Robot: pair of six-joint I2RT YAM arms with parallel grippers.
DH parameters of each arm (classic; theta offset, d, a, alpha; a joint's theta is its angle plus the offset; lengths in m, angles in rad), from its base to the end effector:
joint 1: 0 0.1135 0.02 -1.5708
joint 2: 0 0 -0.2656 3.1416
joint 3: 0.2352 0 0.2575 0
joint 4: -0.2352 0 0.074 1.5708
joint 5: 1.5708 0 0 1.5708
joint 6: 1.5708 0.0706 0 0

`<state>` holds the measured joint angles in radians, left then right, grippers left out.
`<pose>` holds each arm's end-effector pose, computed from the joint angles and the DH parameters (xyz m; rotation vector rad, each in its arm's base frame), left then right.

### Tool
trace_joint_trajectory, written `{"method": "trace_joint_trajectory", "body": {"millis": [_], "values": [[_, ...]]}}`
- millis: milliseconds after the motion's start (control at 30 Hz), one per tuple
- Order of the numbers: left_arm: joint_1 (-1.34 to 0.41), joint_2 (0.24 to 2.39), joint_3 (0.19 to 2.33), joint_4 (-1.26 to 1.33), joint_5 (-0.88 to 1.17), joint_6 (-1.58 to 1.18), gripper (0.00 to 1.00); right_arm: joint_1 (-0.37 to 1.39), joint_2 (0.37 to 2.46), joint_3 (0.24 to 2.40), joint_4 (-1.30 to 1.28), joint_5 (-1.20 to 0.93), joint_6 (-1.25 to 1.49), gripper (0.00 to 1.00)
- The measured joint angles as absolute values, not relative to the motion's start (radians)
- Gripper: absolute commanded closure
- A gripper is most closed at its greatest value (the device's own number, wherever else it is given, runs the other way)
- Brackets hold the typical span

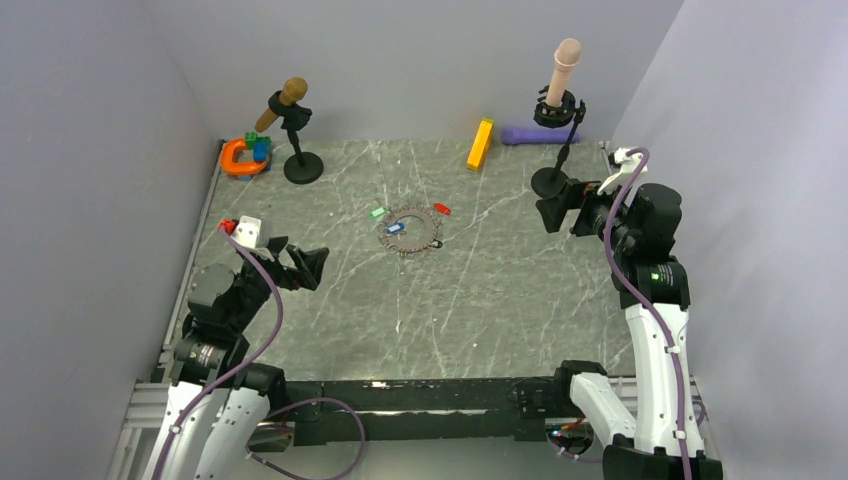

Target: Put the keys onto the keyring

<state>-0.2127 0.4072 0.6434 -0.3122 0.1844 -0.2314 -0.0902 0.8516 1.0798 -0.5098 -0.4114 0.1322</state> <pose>0.1424 -0.0440 0.3247 0.1269 1.6635 -0.4892 0.2103 0.0093 0.3899 -0.0820 1.8460 0.4096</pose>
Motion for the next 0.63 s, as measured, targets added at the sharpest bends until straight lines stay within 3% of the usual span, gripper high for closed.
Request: {"method": "trace_joint_trajectory", "body": {"millis": [433, 633], "values": [[-0.213, 0.395, 0.625, -0.308, 0.113, -0.204, 0.01, -0.120, 0.839, 1.032, -0.470, -0.460, 0.140, 0.00], [-0.238, 0.334, 0.633, -0.357, 0.079, -0.176, 0.01, -0.350, 0.790, 0.994, -0.403, -0.638, 0.223, 0.00]]}}
